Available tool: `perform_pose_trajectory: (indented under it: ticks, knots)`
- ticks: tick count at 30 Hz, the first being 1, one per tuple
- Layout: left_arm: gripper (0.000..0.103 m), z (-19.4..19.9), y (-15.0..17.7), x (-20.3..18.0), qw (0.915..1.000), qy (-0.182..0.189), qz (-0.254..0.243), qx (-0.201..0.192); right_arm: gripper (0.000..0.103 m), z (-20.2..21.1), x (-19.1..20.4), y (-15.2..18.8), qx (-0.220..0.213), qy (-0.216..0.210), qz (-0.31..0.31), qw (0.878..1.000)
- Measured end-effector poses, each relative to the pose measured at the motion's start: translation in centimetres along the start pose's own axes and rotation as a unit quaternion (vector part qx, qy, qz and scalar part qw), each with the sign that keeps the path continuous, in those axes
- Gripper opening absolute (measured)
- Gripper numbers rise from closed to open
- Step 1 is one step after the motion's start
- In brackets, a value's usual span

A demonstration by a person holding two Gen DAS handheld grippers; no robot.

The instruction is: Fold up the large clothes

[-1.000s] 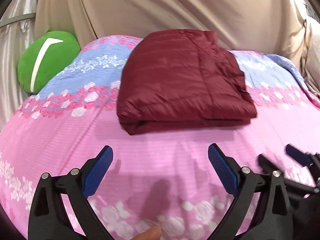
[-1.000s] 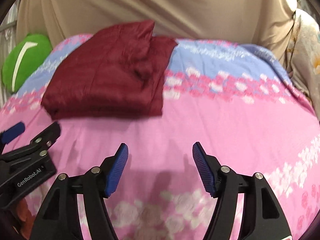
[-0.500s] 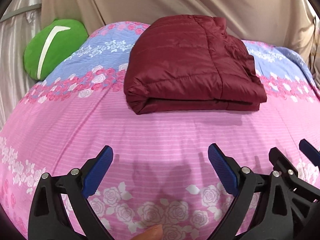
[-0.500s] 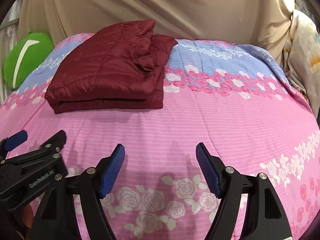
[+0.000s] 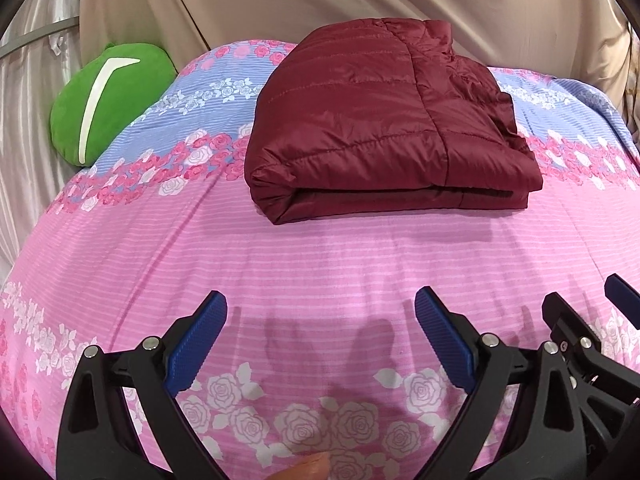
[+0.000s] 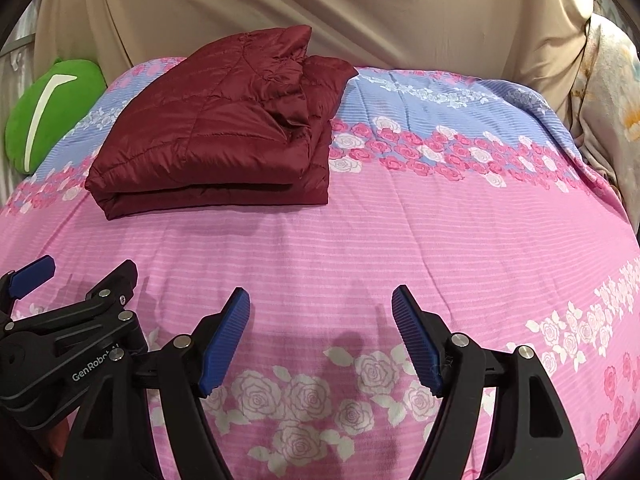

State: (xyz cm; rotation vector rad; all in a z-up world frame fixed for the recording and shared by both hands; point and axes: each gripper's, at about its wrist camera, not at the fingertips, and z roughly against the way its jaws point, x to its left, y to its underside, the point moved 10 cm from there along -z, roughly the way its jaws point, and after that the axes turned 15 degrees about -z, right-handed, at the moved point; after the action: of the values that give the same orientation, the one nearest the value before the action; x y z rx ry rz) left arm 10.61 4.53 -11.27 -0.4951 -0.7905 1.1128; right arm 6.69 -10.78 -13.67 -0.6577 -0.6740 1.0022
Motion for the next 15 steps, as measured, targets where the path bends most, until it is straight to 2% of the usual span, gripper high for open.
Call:
perform_pose_trajectory:
  ticks: [15]
  knots:
    - [0.092,-0.02,0.02,-0.04,1.0000,-0.001,-0.001,0.002,0.072,0.02,0.00,0.11,0.001,0.002,-0.004,1.000]
